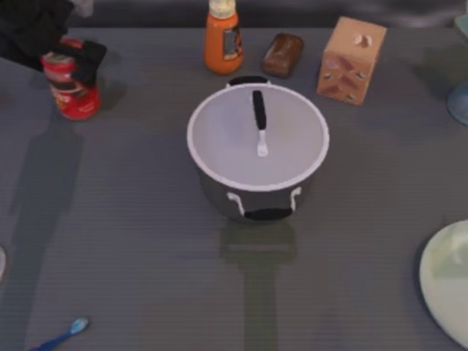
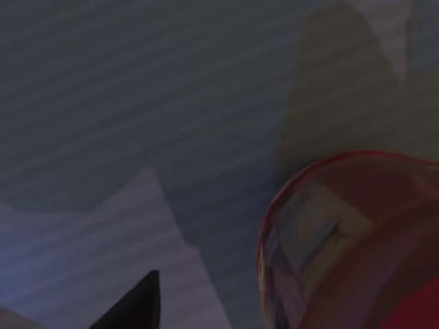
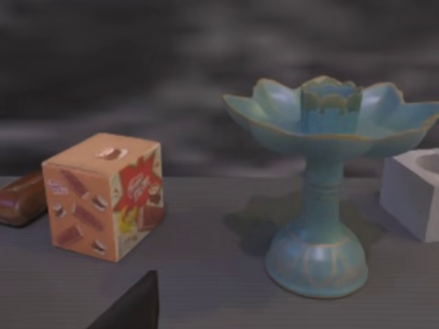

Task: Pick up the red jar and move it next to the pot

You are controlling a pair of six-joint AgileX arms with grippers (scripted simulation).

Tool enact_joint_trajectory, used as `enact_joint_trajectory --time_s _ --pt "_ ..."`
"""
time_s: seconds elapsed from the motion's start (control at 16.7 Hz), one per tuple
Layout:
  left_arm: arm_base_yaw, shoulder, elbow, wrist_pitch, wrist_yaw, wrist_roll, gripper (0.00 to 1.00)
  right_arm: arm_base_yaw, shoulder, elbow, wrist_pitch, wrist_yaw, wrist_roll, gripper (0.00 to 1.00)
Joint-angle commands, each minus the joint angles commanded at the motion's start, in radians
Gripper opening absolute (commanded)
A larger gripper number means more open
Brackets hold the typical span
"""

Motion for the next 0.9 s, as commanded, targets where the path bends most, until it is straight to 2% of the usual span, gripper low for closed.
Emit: enact_joint_trajectory --time_s 0.72,0.9 --pt "0.0 0.0 0.0 0.0 0.0 0.0 0.02 0.0 0.0 0.0 0.0 0.0 0.0 1.0" --pt "0.0 0.0 0.0 0.0 0.0 0.0 0.0 0.0 0.0 0.0 0.0 0.0 0.0 1.0"
